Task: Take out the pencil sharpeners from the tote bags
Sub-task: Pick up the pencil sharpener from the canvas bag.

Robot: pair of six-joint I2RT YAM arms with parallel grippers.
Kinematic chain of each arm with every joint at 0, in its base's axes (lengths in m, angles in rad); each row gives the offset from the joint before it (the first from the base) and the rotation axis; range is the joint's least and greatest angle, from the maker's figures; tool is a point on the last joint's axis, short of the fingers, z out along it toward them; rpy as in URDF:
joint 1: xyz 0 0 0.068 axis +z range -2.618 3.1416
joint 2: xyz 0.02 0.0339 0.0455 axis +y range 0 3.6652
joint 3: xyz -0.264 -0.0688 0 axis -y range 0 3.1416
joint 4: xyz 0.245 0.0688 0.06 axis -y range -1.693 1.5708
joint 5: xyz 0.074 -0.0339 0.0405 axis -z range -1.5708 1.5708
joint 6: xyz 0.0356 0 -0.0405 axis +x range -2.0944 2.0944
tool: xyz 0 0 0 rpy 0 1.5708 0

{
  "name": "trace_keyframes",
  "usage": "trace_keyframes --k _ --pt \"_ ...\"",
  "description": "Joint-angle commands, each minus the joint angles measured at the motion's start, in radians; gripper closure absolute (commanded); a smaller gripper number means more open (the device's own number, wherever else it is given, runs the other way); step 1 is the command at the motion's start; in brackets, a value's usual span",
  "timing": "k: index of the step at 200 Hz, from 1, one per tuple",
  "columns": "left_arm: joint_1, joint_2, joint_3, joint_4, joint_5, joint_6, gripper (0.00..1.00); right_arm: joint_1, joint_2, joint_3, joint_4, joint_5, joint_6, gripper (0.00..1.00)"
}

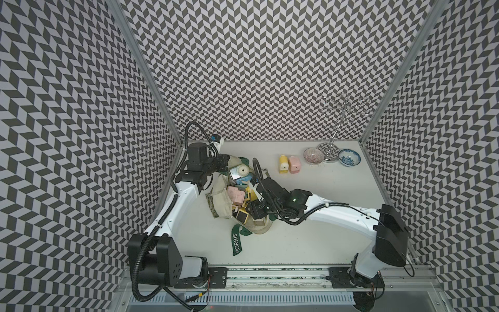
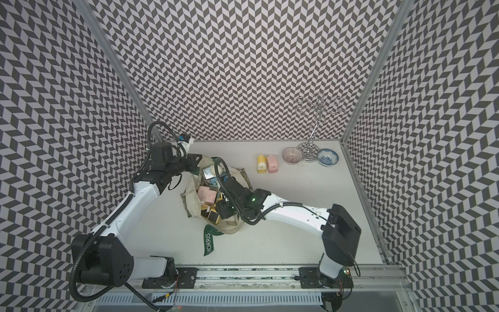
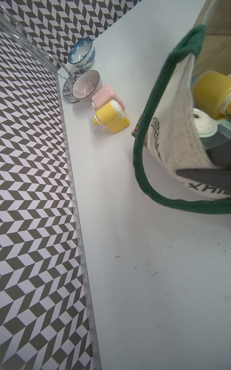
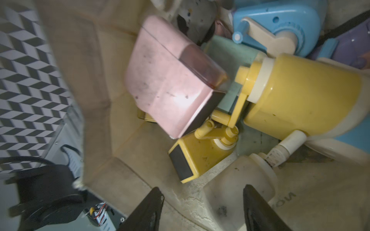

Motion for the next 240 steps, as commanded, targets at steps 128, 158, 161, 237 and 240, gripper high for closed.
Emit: trace_keyframes --k 128,158,161,237,240 --pt "0.004 -0.063 0.056 0.204 0.02 -0.001 1.0 0.014 0.081 -0.02 -0.154 0.149 0.039 0.32" --pt "0.004 -0.061 0.056 0.202 0.017 0.0 1.0 0.004 0.056 -0.053 -0.167 0.106 0.026 0.32" --pt "0.004 -0.061 0.056 0.203 0.017 -0.001 1.0 0.0 0.053 -0.058 -0.166 0.099 0.026 0.33" --pt "-0.001 -0.063 0.058 0.202 0.014 -0.005 1.0 -0.037 0.047 -0.075 -0.195 0.069 -0.004 0.37" --pt "-0.001 -0.064 0.058 0.202 0.014 -0.004 1.0 -0.037 0.049 -0.071 -0.199 0.069 -0.008 0.38"
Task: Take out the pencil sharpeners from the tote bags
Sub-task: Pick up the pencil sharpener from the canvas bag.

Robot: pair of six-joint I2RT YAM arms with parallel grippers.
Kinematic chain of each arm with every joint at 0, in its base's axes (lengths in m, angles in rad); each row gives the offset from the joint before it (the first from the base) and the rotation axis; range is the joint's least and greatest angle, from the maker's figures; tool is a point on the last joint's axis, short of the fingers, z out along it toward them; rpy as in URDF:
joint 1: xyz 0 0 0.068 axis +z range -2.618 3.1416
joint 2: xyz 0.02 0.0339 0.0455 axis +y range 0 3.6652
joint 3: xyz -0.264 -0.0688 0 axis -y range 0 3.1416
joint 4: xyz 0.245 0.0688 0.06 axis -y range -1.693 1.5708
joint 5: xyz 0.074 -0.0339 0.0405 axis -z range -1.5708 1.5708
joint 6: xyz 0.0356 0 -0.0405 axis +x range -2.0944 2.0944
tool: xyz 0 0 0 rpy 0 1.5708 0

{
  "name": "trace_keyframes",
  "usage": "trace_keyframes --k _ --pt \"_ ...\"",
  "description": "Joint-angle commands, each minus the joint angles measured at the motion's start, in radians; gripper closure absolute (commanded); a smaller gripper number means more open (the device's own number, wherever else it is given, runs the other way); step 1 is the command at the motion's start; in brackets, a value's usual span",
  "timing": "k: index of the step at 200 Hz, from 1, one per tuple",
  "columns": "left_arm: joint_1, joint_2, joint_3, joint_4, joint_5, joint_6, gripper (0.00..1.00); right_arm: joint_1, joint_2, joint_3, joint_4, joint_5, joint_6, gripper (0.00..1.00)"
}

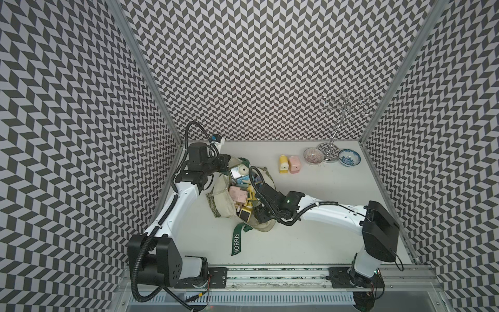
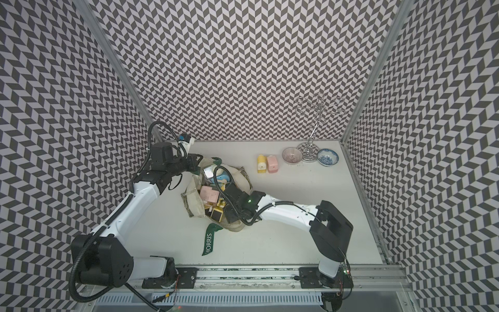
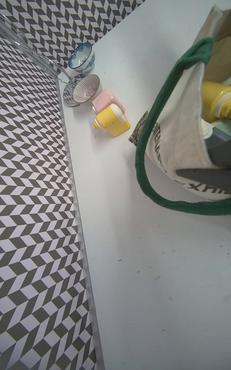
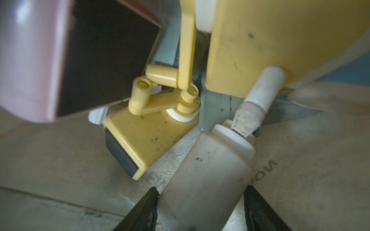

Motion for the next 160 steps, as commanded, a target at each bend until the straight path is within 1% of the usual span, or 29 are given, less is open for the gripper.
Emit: trace_keyframes --k 1,37,76,95,112,131,148,160 --pt "0.003 -0.061 0.057 0.196 0.001 -0.005 1.0 -0.014 -0.003 -0.016 -0.106 0.01 -0.023 0.38" --pt "-0.001 -0.062 0.058 0.196 0.001 -0.005 1.0 -0.017 0.026 0.018 -0.108 0.024 -0.039 0.39" --pt "-0.005 -0.062 0.058 0.192 -0.005 -0.001 1.0 -0.028 0.085 0.097 -0.104 0.015 -0.038 0.33" --pt "-0.005 -0.058 0.065 0.179 -0.012 0.001 1.0 -0.028 0.121 0.139 -0.111 0.055 -0.017 0.31" --pt "-0.005 -0.059 0.066 0.175 -0.022 0.001 1.0 -0.029 0.159 0.179 -0.121 0.063 -0.009 0.3" --pt "-0.007 -0.053 0.064 0.177 -0.021 -0.002 1.0 -0.028 0.192 0.209 -0.14 0.107 0.006 0.31" --pt "-0.007 -0.046 0.071 0.168 -0.02 -0.001 1.0 -0.028 0.203 0.212 -0.152 0.12 0.006 0.34" --pt "-0.007 -0.046 0.073 0.165 -0.022 0.0 1.0 -0.028 0.201 0.213 -0.164 0.129 0.009 0.39"
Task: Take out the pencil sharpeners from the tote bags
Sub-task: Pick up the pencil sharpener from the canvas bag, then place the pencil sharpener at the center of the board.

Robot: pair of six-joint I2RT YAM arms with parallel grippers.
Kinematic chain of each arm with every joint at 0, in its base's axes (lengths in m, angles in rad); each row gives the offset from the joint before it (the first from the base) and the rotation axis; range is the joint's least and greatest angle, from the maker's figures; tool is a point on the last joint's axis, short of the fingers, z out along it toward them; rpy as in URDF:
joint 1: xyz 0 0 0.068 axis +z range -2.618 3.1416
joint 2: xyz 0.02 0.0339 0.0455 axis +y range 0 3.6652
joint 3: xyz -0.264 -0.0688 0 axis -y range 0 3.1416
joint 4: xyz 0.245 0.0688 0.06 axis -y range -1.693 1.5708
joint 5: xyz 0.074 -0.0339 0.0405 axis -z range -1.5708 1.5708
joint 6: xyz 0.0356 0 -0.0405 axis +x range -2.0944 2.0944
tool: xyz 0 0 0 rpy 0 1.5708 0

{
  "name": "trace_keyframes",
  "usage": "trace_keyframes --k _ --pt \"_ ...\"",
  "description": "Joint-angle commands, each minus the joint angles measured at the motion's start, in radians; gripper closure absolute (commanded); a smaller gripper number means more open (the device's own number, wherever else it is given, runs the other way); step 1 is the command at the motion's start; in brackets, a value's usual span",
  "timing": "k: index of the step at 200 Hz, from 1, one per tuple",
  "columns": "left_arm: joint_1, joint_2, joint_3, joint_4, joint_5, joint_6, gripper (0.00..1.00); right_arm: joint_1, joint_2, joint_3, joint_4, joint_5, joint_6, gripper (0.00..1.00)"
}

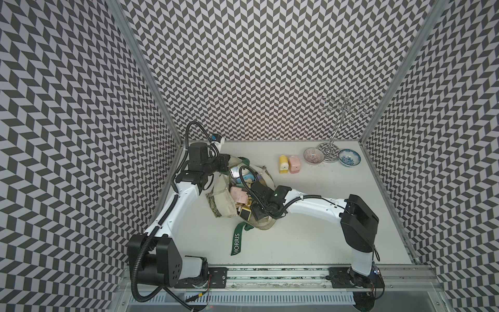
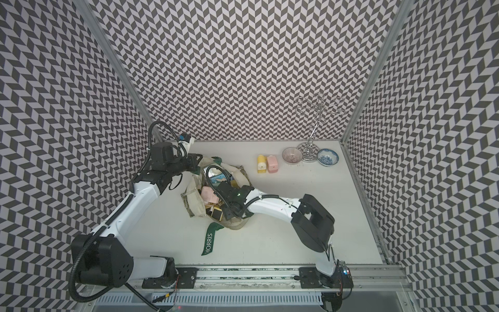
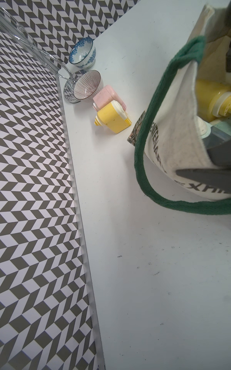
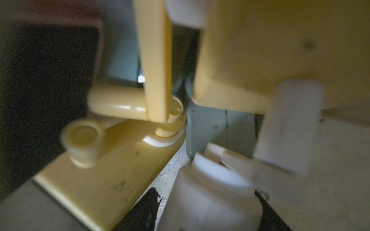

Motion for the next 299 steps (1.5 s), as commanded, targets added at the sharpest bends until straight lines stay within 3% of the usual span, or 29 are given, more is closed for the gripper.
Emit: trace_keyframes --k 1,39,66,135,172,205,220,256,299 --pt "0.0 -0.046 0.074 0.165 0.005 0.0 1.0 -0.012 0.017 0.019 -0.033 0.073 0.017 0.39" --pt "-0.001 -0.049 0.071 0.167 -0.002 0.001 1.0 -0.013 -0.044 -0.017 -0.013 0.01 0.002 0.55" --pt "0.0 -0.046 0.071 0.165 -0.002 0.002 1.0 -0.01 -0.098 -0.041 0.016 -0.049 -0.019 0.6" --pt "-0.008 -0.047 0.071 0.159 -0.018 0.009 1.0 -0.01 -0.382 -0.106 0.138 -0.1 -0.198 0.65" --pt "-0.009 -0.049 0.068 0.159 -0.027 0.011 1.0 -0.025 -0.514 -0.135 0.212 0.012 -0.248 0.65" --pt "-0.008 -0.049 0.07 0.159 -0.027 0.01 1.0 -0.212 -0.553 -0.141 0.222 -0.008 -0.229 0.66" --pt "-0.008 -0.049 0.07 0.159 -0.028 0.011 1.0 -0.297 -0.545 -0.159 0.235 0.057 -0.243 0.66" --pt "-0.007 -0.053 0.074 0.157 -0.023 0.007 1.0 -0.506 -0.435 -0.171 0.301 0.066 -0.303 0.66" --pt "-0.006 -0.047 0.073 0.155 -0.03 0.008 1.0 -0.625 -0.27 -0.142 0.41 0.092 -0.407 0.66"
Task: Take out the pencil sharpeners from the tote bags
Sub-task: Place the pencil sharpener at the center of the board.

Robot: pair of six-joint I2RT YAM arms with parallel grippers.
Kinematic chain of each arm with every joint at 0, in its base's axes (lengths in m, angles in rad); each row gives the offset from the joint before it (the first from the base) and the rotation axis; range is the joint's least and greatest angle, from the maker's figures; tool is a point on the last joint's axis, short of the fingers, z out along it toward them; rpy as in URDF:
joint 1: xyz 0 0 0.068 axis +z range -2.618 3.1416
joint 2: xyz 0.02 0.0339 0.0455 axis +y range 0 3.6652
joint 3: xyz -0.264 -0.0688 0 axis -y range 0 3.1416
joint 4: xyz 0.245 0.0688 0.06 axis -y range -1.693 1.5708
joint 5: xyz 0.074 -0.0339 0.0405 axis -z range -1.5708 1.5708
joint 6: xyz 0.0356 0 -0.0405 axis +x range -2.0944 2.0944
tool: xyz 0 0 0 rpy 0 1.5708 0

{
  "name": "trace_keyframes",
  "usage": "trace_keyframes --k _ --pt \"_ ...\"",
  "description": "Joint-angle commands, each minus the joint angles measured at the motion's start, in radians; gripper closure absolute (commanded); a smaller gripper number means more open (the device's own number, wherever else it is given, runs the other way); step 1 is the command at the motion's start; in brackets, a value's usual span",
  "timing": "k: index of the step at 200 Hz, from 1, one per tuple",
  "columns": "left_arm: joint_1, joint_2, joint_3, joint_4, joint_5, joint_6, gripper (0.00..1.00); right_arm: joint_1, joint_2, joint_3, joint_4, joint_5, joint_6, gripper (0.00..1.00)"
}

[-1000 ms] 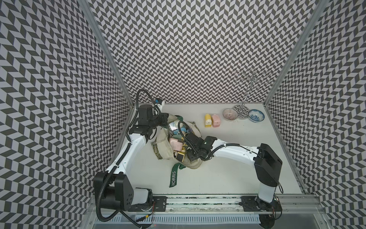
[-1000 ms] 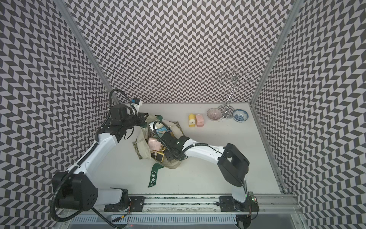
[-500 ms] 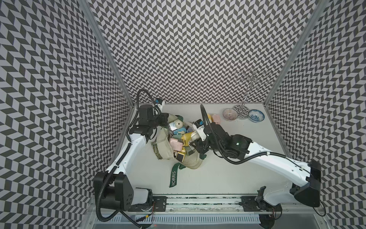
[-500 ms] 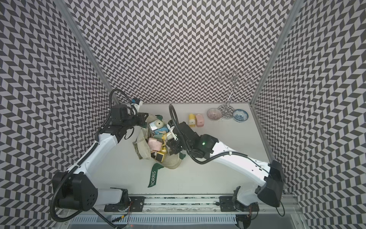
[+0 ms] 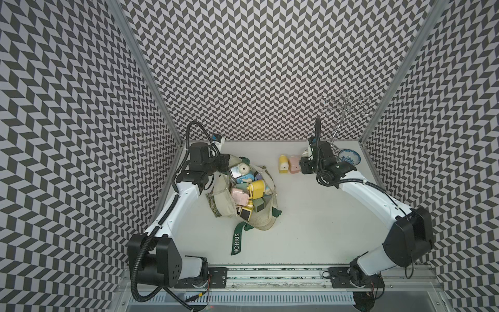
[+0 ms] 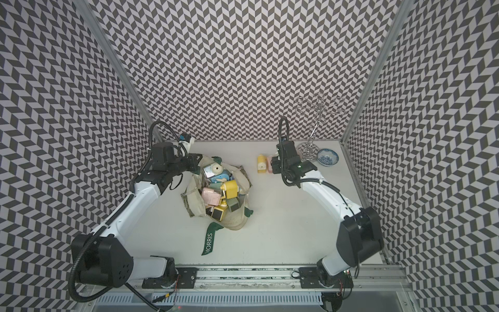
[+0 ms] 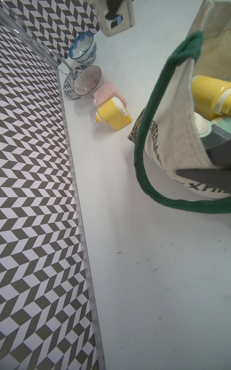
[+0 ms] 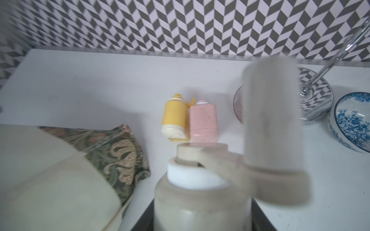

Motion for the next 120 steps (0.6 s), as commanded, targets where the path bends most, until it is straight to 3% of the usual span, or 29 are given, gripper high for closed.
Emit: trace_keyframes --k 1,45,120 --pt "0.002 -0.047 0.074 0.154 -0.001 0.004 1.0 -0.044 0.077 0.026 0.136 0.028 -0.087 0.66" --pt "0.003 -0.05 0.071 0.158 0.0 0.003 1.0 -0.159 0.266 0.178 0.033 -0.027 -0.103 0.67" --pt "0.004 -0.047 0.073 0.157 0.002 0.002 1.0 -0.167 0.364 0.197 0.081 -0.087 -0.111 0.67"
